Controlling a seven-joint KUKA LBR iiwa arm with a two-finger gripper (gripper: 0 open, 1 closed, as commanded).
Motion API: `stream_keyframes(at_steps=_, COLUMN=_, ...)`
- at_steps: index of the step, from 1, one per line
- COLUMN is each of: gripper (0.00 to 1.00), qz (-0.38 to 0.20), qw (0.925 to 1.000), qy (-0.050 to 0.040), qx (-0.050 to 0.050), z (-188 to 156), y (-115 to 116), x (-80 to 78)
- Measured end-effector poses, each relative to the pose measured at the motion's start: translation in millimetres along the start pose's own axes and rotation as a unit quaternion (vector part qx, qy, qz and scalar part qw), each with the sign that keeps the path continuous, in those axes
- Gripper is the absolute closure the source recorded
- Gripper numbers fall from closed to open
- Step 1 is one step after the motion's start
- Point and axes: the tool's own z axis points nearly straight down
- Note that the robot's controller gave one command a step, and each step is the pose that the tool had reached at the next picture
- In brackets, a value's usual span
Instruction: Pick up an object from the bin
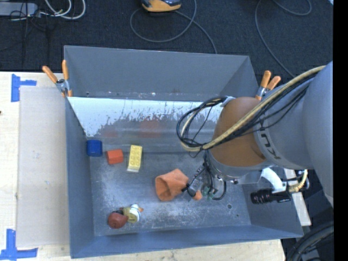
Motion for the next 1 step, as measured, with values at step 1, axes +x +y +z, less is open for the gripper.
stream_keyframes(at_steps=1, gripper=1.00, qz=-0.001, qw=1.0000, qy=-0.0006, qx=-0.001, z=-11.7, y=0.1, x=-0.2)
